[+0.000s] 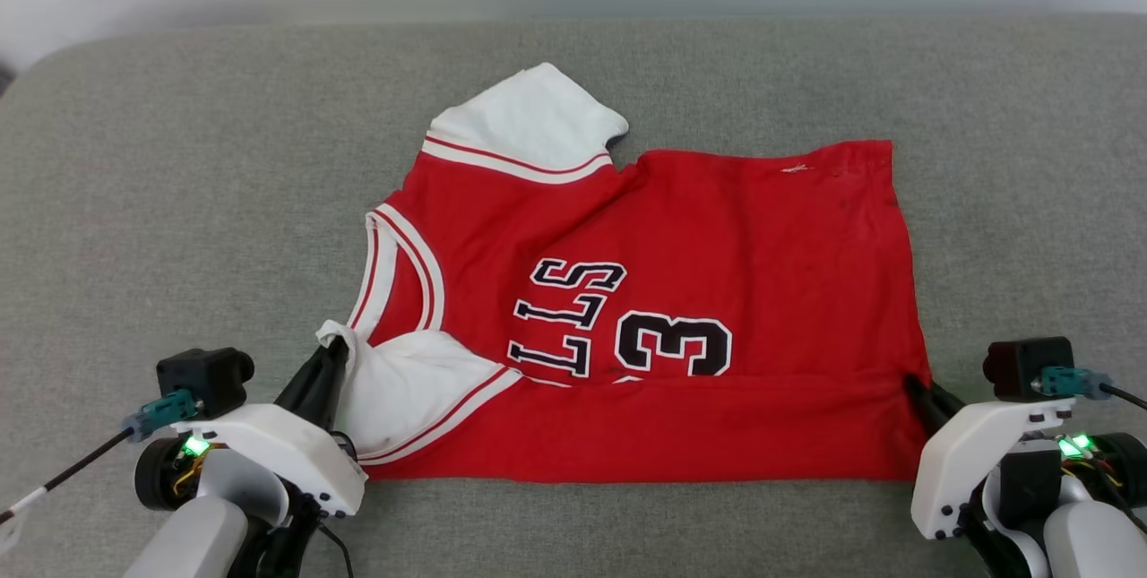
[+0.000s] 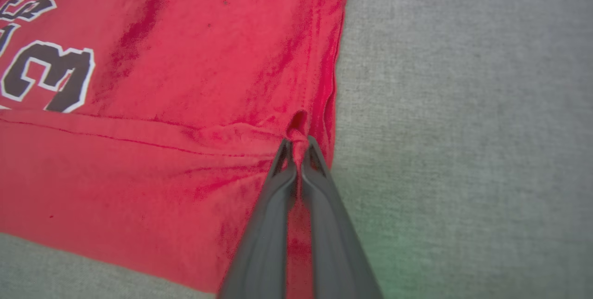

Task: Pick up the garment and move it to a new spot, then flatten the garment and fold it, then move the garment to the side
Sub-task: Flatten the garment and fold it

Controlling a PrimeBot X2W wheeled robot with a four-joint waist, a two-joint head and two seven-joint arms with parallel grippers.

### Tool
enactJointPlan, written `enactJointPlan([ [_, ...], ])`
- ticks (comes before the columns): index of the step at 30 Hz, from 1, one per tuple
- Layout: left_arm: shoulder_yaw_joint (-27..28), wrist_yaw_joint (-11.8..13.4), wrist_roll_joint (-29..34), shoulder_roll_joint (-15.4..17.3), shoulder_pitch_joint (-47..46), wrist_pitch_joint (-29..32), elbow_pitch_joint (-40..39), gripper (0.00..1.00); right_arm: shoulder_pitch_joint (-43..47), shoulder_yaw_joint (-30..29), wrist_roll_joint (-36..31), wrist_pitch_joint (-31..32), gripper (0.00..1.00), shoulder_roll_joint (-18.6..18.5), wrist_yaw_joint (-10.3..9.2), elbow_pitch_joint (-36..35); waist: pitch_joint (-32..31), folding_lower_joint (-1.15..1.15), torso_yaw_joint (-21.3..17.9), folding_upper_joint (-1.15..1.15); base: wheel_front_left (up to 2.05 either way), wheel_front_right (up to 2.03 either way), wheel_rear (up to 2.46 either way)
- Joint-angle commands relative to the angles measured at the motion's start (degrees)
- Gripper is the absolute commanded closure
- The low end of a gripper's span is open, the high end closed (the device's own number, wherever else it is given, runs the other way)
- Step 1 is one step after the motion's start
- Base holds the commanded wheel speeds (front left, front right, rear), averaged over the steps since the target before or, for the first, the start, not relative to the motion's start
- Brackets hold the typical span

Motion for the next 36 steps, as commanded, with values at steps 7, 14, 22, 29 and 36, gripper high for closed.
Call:
enactJointPlan([
  [7, -1.8, -3.6, -1.8, -1.4, -2.9, 2.8, 7.2, 0.0, -1.8, 1.7, 0.6, -2.6, 0.0, 0.4, -0.04, 5.1, 0.6, -0.01, -0.8, 0.0, 0.0, 0.0, 0.0],
  [14, -1.0, -2.6, -1.9, 0.2, -2.3, 2.8, 9.2, 0.0, -0.4, 1.3, 1.3, -13.7, 0.0, 0.2, -0.04, 2.9, -3.2, -0.01, -1.3, 0.0, 0.0, 0.0, 0.0],
  [22, -0.8, -0.3, -3.2, 6.2, 0.3, 10.9, 4.5, 0.0, 3.6, 0.1, -0.1, -20.9, 0.0, 2.1, -0.04, -2.1, -8.0, -0.01, -2.2, 0.0, 0.0, 0.0, 0.0],
  [29, -0.5, 2.2, -8.7, 13.5, 4.2, 26.1, -4.0, 0.0, 6.5, 0.6, -0.8, -20.3, 0.0, 3.9, -0.04, -7.0, -8.6, -0.01, -4.2, 0.0, 0.0, 0.0, 0.0],
  [36, 0.1, 4.8, -13.3, 17.0, 7.4, 34.3, -9.7, 0.0, 5.8, 1.1, -1.1, -20.0, 0.0, 5.0, -0.04, -9.7, -4.8, -0.01, -6.8, 0.0, 0.0, 0.0, 0.0],
])
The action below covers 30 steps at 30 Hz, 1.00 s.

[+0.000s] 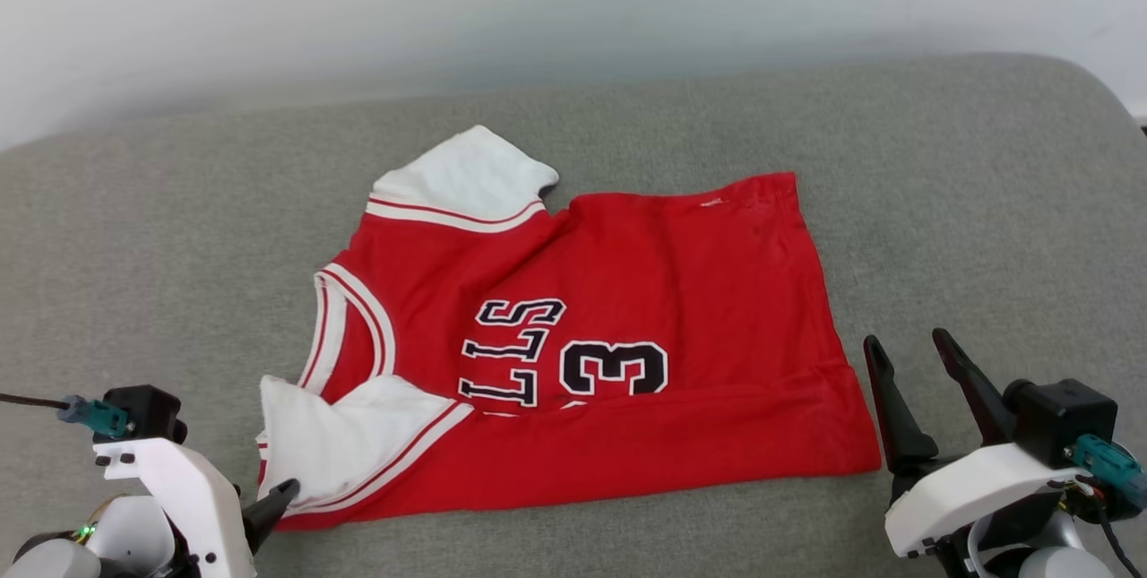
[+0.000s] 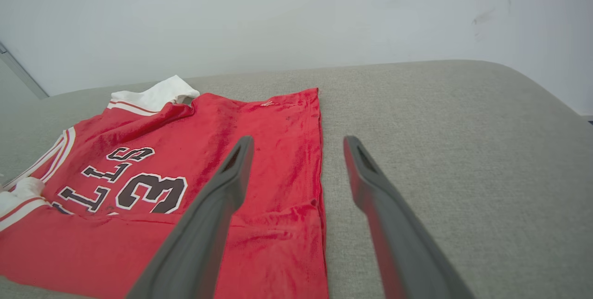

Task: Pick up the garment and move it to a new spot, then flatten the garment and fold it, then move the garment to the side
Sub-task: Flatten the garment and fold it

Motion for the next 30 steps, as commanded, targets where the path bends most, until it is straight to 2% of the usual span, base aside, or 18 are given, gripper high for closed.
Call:
enactJointPlan([
  [1, 0.0, 0.3, -0.7, 0.4, 0.6, 0.9, -0.5, 0.0, -0.8, 0.2, -0.4, -0.1, 0.0, 0.4, -0.04, -0.4, 1.9, 0.0, -1.2, 0.0, 0.0, 0.0, 0.0],
  [8, -1.8, 1.0, -3.8, -0.6, 1.4, 6.6, 0.0, 0.0, -2.3, 0.1, -0.2, 0.0, 0.0, 0.9, -0.04, -0.2, 5.3, 0.0, -2.4, 0.0, 0.0, 0.0, 0.0],
  [9, -2.4, 0.7, -4.2, -1.1, 1.5, 7.5, 0.2, 0.34, -2.4, 0.1, -0.2, 0.2, 0.0, 0.9, -0.04, -0.1, 5.5, 0.0, -2.5, 0.0, 0.0, 0.0, 0.0],
  [11, -3.1, 0.4, -4.8, -2.2, 1.5, 8.4, 0.6, 0.94, -2.7, 0.0, -0.1, 0.3, 0.0, 0.9, -0.04, 0.0, 5.8, 0.0, -2.6, 0.0, 0.0, 0.0, 0.0],
  [12, -3.4, 0.2, -5.4, -2.7, 1.5, 8.8, 0.9, 1.0, -2.9, -0.1, 0.1, 0.6, 0.0, 1.0, -0.04, 0.0, 5.9, 0.0, -2.6, 0.0, 0.0, 0.0, 0.0],
  [17, -3.3, -1.0, -5.3, -3.4, 0.9, 7.5, 1.5, 1.0, -3.0, -1.0, 1.0, 2.2, 0.0, 0.9, -0.04, 0.1, 5.5, 0.0, -2.3, 0.0, 0.0, 0.0, 0.0],
  [22, -1.9, -1.5, -3.1, -2.9, -0.1, 3.5, 0.3, 1.0, -2.3, -2.3, 4.0, 8.3, 0.0, -1.1, -0.04, 0.4, 3.8, 0.0, -1.3, 0.0, 0.0, 0.0, 0.0],
  [30, -0.6, 0.0, 0.5, -1.2, -0.6, -0.8, -5.4, 1.0, -1.0, -2.6, 8.6, 30.0, 0.0, -5.7, -0.03, 0.9, 2.7, 0.0, 1.1, 0.0, 0.0, 0.0, 0.0],
])
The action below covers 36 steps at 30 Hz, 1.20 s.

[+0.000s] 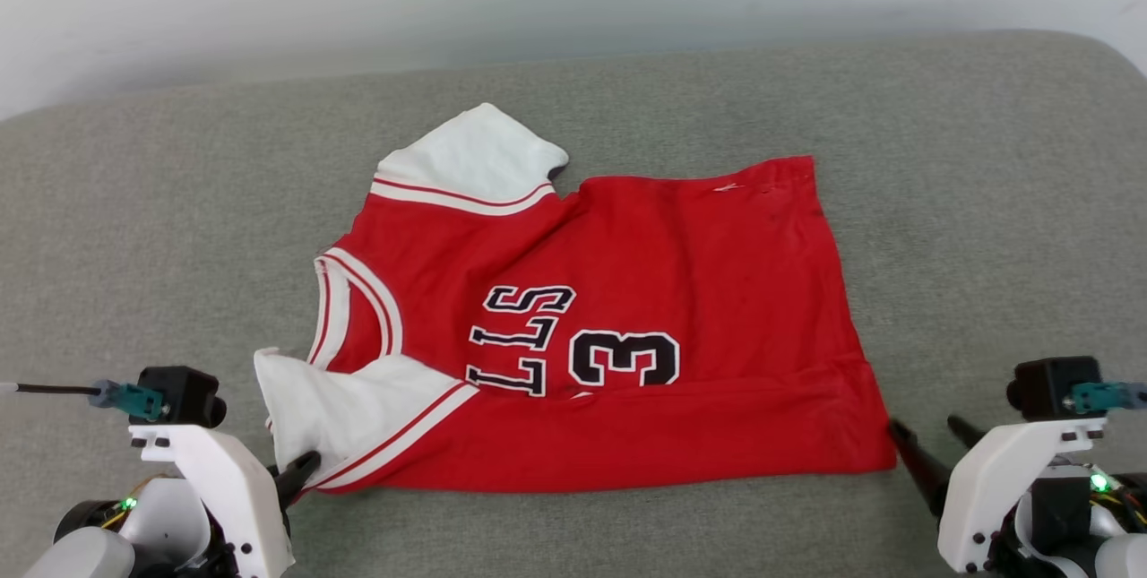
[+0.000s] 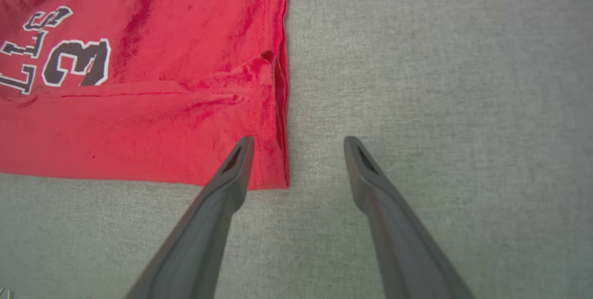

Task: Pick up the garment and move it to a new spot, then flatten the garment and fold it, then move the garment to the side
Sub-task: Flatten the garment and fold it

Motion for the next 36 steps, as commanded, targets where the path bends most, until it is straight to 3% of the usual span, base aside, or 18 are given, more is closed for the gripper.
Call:
enactJointPlan([
  [1, 0.0, 0.3, 0.4, 0.2, -0.4, -0.3, -0.6, 1.0, 0.3, 0.3, 0.3, 1.5, 0.0, -0.3, -0.02, 0.0, 0.2, 0.0, 0.5, 0.0, 0.0, 0.0, 0.0],
  [4, 0.0, 0.8, 1.3, 0.5, -1.0, -0.5, -2.7, 1.0, -0.9, 1.3, 1.3, 6.1, 0.0, -0.9, -0.03, -0.2, 1.2, 0.0, 1.3, 0.0, 0.0, 0.0, 0.0],
  [15, -0.8, 1.2, 2.7, 0.0, -2.2, -0.7, -4.9, 1.0, -5.3, 6.8, 3.3, 11.8, 0.02, 0.6, -0.01, 7.9, 5.1, 0.0, 2.8, 0.0, 0.0, 0.0, 0.0],
  [16, -0.8, 1.2, 2.7, -0.1, -2.2, -0.8, -4.9, 1.0, -5.3, 7.1, 3.6, 12.2, 0.5, 0.8, 0.0, 8.5, 5.2, 0.0, 2.8, 0.0, 0.0, 0.0, 0.0],
  [18, -0.8, 1.3, 2.6, -0.1, -2.0, -0.8, -4.7, 1.0, -5.7, 7.5, 4.1, 12.8, 1.0, 0.9, 0.01, 9.2, 5.1, 0.0, 2.7, 0.0, 0.0, 0.0, 0.0],
  [28, -0.6, 1.9, 3.2, -0.5, 0.0, -3.0, -5.2, 1.0, -7.6, 6.4, 5.1, 12.0, 1.0, -2.0, -0.02, 5.9, 1.6, 0.0, 2.4, 0.0, 0.0, 0.0, 0.0],
  [36, -1.6, 4.1, 3.7, -0.7, 3.5, -3.4, -6.8, 1.0, -4.2, 6.8, 6.3, 12.9, 1.0, -3.3, -0.02, 4.5, -4.8, 0.0, 2.9, 0.0, 0.0, 0.0, 0.0],
])
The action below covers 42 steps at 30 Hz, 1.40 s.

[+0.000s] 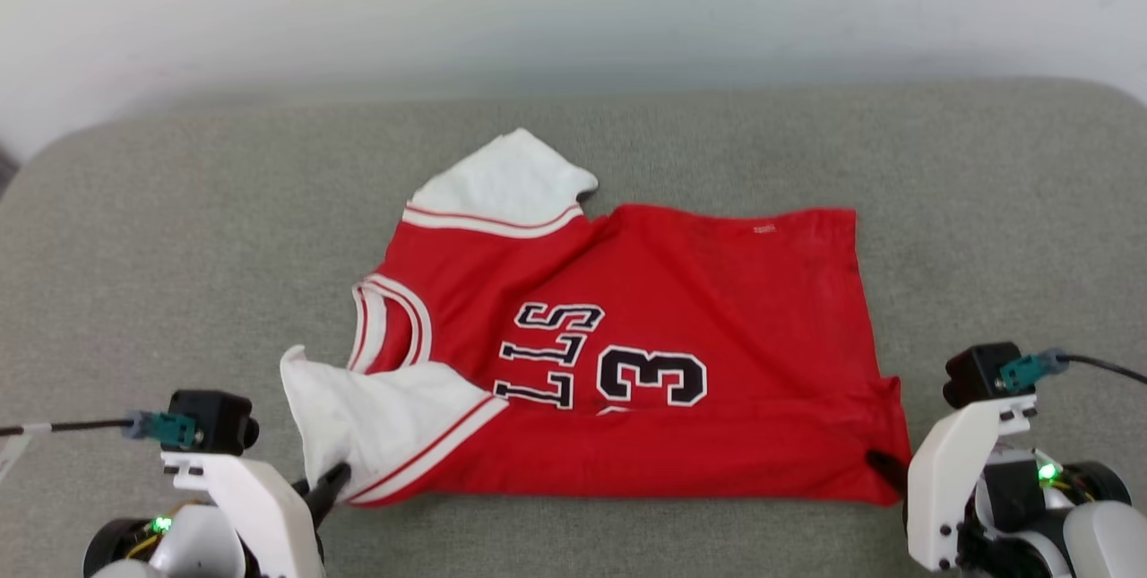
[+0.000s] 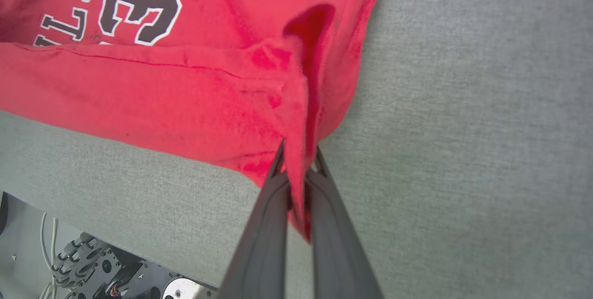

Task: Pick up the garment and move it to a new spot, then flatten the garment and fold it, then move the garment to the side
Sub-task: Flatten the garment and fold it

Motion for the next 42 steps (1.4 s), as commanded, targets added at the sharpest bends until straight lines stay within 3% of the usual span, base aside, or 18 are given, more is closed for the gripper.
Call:
enactJointPlan([
  [1, 0.0, 0.6, 0.3, 0.2, 1.3, -0.2, -0.5, 1.0, 1.2, 0.1, 0.3, 0.1, 1.0, -0.4, -0.02, -0.5, -2.2, 0.0, 0.4, 0.0, 0.0, 0.0, 0.0],
  [4, -0.1, 3.0, -0.6, 1.1, 5.8, 0.3, -2.6, 1.0, 5.4, -0.3, 1.1, 1.0, 1.0, -0.7, -0.02, -2.5, -5.1, 0.0, 0.5, 0.0, 0.0, 0.0, 0.0],
  [9, -0.1, 4.7, -2.0, 1.7, 10.7, 0.5, -4.2, 1.0, 10.1, -1.3, 1.7, 1.8, 1.0, -0.2, -0.02, -4.8, -6.2, 0.0, 0.4, 0.0, 0.0, 0.0, 0.0],
  [12, -0.4, 4.3, -2.8, 0.6, 11.7, -0.1, -3.9, 1.0, 12.0, -1.9, 1.3, 1.2, 1.0, 0.2, -0.02, -4.9, -6.1, 0.0, 0.3, 0.0, 0.0, 0.0, 0.0],
  [15, -0.5, 2.1, -2.5, -1.7, 8.8, -2.4, -0.3, 1.0, 12.1, -2.1, -0.2, -2.8, 1.0, 0.3, -0.02, -3.6, -4.7, 0.0, 0.1, 0.0, 0.0, 0.0, 0.0],
  [16, -0.3, 1.8, -2.3, -2.3, 7.8, -2.9, 0.6, 1.0, 11.8, -2.1, -0.3, -3.5, 0.91, 0.4, -0.02, -3.1, -4.1, 0.0, 0.0, 0.0, 0.0, 0.0, 0.0],
  [17, -0.8, 1.3, -2.6, -2.9, 7.4, -2.6, 1.5, 1.0, 11.7, -1.9, -0.4, -4.2, 0.71, 0.4, -0.02, -2.6, -3.7, 0.0, -0.1, 0.0, 0.0, 0.0, 0.0],
  [18, -1.0, 1.0, -2.5, -3.3, 7.0, -2.6, 2.4, 1.0, 11.5, -1.8, -0.6, -4.9, 0.43, 0.4, -0.02, -2.2, -3.4, 0.0, -0.3, 0.0, 0.0, 0.0, 0.0],
  [19, -1.1, 0.7, -2.7, -3.7, 6.4, -2.7, 3.2, 0.89, 11.3, -1.7, -0.5, -5.6, 0.0, 0.6, -0.02, -1.8, -3.0, 0.0, -0.4, 0.0, 0.0, 0.0, 0.0],
  [20, -1.4, -0.1, -3.2, -4.6, 5.3, -2.2, 5.8, 0.15, 11.4, -1.0, -0.5, -8.1, 0.0, 0.6, -0.02, -1.0, -2.2, 0.0, -0.7, 0.0, 0.0, 0.0, 0.0],
  [21, -1.4, -0.4, -3.4, -4.8, 5.1, -2.3, 6.5, 0.0, 11.5, -0.9, -0.7, -8.9, 0.0, 0.8, -0.02, -0.9, -2.1, 0.0, -0.8, 0.0, 0.0, 0.0, 0.0],
  [28, -1.0, -0.8, -2.4, -4.6, 4.5, -4.0, 8.4, 0.0, 12.5, -0.9, -2.8, -17.8, 0.0, 1.2, -0.02, -2.5, -2.8, 0.0, -0.7, 0.0, 0.0, 0.0, 0.0],
  [33, 0.8, 1.3, 0.4, -2.7, 3.6, -6.9, 6.3, 0.0, 11.7, -2.6, -7.4, -29.9, 0.0, 3.2, -0.02, -5.6, -4.2, 0.0, -1.1, 0.0, 0.0, 0.0, 0.0],
  [42, 4.2, 3.2, 5.4, -2.6, -1.9, -14.6, 4.0, 0.0, 9.1, -4.7, -13.0, -36.9, 0.0, 6.6, -0.02, -11.1, -2.5, 0.0, -3.2, 0.0, 0.0, 0.0, 0.0],
])
